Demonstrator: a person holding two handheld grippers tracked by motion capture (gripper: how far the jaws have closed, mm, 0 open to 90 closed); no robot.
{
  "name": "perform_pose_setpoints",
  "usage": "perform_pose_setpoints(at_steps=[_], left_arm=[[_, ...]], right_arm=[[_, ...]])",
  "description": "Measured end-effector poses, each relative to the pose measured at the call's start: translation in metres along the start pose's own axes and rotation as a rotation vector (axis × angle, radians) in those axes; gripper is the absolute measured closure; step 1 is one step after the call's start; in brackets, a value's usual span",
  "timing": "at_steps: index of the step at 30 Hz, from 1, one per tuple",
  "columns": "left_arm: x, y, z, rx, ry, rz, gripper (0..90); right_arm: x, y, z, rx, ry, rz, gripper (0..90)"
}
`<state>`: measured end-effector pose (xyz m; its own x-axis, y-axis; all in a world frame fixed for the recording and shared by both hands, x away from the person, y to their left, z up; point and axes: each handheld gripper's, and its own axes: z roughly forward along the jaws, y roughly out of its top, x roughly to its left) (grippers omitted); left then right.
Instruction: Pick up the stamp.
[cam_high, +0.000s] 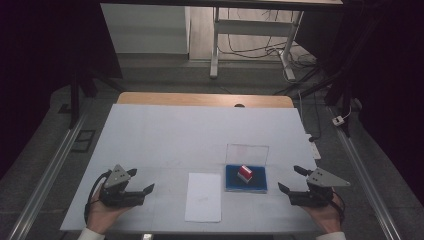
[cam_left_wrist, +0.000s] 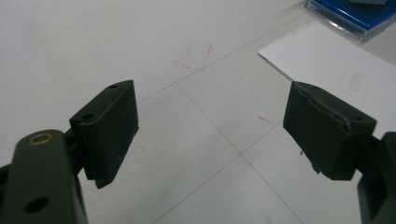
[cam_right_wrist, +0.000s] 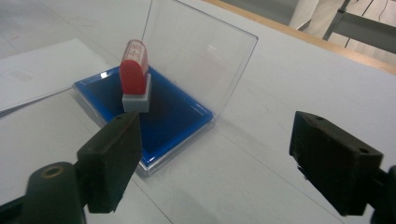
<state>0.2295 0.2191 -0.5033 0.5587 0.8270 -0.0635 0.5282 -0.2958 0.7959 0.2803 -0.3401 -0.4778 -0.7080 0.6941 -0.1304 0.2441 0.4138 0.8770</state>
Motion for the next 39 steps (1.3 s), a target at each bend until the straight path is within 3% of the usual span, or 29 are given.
perform_pose_setpoints(at_steps=[15,39], left_arm=[[0.005,-0.003,-0.001,-0.001,-0.01,-0.007,17.7],[0.004,-0.001,0.0,0.005,-0.011,-0.012,18.0]], right_arm=[[0.0,-0.001,0.002,0.017,0.007,0.009,21.0],[0.009,0.019,0.004,0.004,0.046,-0.003,23.2]])
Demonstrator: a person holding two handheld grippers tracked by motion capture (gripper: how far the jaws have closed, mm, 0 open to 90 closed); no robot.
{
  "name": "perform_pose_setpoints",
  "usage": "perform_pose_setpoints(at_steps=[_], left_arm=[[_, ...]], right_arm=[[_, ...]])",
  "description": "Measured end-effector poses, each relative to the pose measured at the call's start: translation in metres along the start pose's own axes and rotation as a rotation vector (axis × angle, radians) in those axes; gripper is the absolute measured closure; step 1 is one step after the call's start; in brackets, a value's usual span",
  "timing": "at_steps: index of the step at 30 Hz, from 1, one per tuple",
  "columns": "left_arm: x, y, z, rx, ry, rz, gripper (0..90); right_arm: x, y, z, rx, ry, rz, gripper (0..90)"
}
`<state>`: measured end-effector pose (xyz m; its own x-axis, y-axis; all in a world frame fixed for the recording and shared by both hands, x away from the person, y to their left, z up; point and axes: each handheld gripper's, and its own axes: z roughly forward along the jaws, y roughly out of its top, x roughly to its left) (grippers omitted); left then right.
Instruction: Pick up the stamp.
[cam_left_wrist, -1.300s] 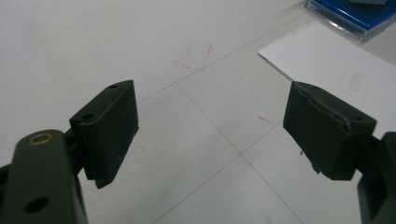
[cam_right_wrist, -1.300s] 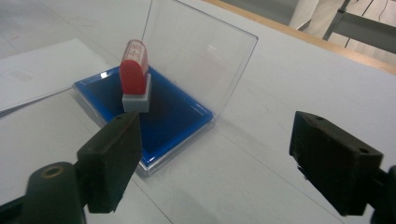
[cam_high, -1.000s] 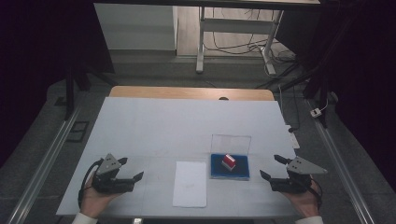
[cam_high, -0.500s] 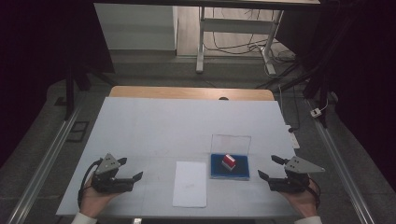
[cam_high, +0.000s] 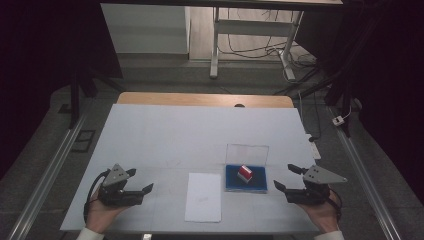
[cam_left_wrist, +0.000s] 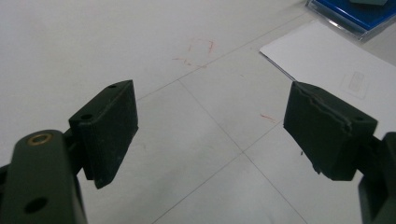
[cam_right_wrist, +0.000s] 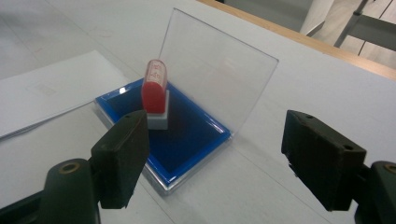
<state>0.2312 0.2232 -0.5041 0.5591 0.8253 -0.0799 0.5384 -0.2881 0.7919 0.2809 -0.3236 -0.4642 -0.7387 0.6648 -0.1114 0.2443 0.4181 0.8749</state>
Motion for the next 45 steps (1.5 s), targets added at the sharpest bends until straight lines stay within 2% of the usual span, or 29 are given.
perform_pose_setpoints(at_steps=[11,25,40,43,45], left_arm=[[0.0,-0.001,0.001,0.006,0.003,-0.001,18.1],[0.0,-0.001,0.002,0.01,0.005,-0.007,18.2],[0.0,-0.001,0.004,0.019,0.007,-0.003,18.3],[0.0,-0.001,0.002,0.013,0.007,-0.011,18.3],[0.0,0.0,0.001,0.004,0.002,-0.017,18.3]], right_arm=[[0.01,0.015,0.01,0.014,0.037,-0.031,23.5],[0.018,0.029,0.023,0.016,0.077,-0.048,23.8],[0.028,0.041,0.049,0.081,0.123,-0.069,24.3],[0.031,0.045,0.054,0.108,0.122,-0.083,24.5],[0.032,0.049,0.055,0.108,0.128,-0.08,24.9]])
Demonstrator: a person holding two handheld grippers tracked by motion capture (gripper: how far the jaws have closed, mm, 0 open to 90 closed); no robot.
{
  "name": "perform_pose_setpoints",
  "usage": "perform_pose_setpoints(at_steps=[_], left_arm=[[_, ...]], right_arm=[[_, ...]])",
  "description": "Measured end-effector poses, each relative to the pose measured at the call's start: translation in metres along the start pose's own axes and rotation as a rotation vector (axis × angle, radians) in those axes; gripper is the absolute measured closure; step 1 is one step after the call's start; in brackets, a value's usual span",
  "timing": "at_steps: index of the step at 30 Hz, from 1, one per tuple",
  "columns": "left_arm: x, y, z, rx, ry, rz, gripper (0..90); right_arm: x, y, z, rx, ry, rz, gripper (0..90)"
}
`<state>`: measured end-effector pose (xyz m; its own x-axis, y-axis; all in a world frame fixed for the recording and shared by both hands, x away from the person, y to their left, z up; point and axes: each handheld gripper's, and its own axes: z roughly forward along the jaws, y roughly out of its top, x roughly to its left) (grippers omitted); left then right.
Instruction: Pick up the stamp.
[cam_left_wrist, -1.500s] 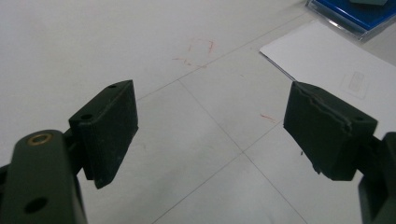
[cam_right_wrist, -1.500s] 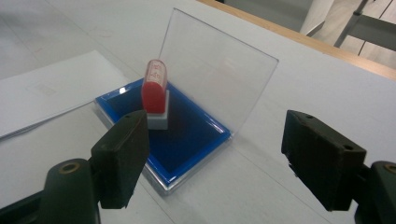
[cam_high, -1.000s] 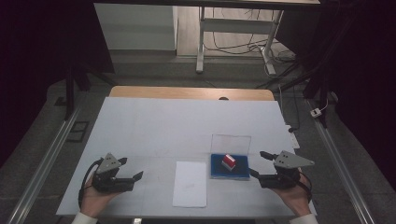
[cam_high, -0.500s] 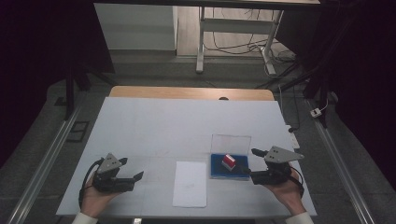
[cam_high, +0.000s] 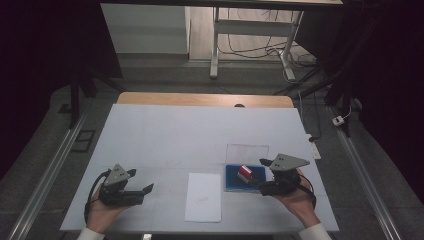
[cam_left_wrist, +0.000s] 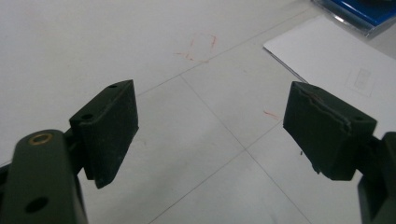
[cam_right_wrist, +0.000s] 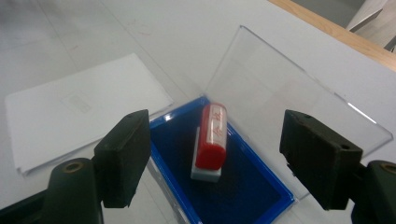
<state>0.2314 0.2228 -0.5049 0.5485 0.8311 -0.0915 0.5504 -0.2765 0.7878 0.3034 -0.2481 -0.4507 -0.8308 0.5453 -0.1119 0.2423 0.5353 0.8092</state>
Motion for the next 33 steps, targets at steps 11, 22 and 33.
perform_pose_setpoints(at_steps=[11,22,33], left_arm=[[0.0,0.0,0.002,0.005,0.001,0.006,18.4],[-0.001,-0.001,0.005,0.019,0.006,0.016,18.4],[-0.002,-0.001,0.006,0.029,0.007,0.025,18.4]], right_arm=[[0.002,0.018,0.019,0.056,-0.012,-0.008,26.3],[0.002,0.012,0.034,0.117,-0.009,-0.02,30.3],[0.0,0.009,0.042,0.161,0.006,-0.002,37.6]])
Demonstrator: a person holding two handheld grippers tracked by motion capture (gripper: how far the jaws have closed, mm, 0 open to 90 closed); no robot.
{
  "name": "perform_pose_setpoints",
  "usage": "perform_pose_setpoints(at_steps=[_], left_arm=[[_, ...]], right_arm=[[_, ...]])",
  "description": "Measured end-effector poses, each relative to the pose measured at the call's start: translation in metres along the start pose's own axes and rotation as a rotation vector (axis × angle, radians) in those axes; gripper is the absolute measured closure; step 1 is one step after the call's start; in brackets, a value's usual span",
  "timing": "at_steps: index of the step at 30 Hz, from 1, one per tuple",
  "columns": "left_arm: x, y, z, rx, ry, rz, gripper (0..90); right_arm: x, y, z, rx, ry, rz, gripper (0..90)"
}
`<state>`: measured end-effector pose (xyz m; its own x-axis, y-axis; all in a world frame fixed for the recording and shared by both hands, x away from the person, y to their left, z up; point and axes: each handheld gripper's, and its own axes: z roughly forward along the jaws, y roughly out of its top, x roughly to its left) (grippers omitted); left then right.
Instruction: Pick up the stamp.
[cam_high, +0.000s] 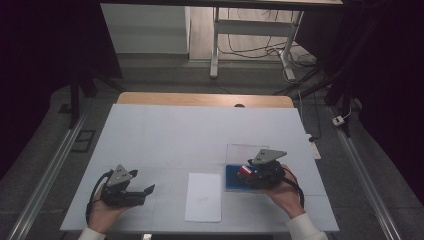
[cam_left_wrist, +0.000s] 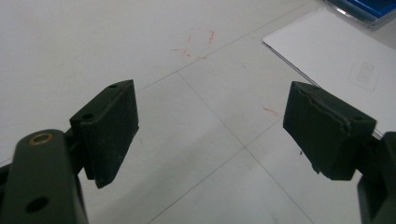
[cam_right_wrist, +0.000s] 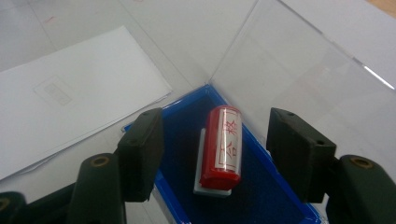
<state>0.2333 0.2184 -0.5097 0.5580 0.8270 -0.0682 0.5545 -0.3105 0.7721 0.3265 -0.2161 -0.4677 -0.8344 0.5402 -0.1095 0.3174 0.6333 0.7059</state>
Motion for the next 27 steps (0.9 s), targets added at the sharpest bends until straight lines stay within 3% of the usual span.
perform_pose_setpoints(at_steps=[8,16,20,27], left_arm=[[-0.0002,-0.0004,0.0003,0.001,0.0,0.003,18.5],[-0.0002,-0.0007,0.0008,0.003,0.0,0.002,18.6],[0.0,-0.0009,0.0005,0.001,0.002,0.003,18.7],[-0.0001,-0.001,0.0005,0.002,0.001,0.004,18.7]], right_arm=[[-0.0012,-0.0008,0.0049,0.027,-0.009,0.008,50.2],[-0.0039,-0.0032,0.0087,0.048,-0.032,0.011,57.4],[-0.0037,-0.0042,0.0098,0.036,-0.034,0.016,66.8],[-0.0033,-0.0039,0.0103,0.043,-0.024,0.015,68.1]])
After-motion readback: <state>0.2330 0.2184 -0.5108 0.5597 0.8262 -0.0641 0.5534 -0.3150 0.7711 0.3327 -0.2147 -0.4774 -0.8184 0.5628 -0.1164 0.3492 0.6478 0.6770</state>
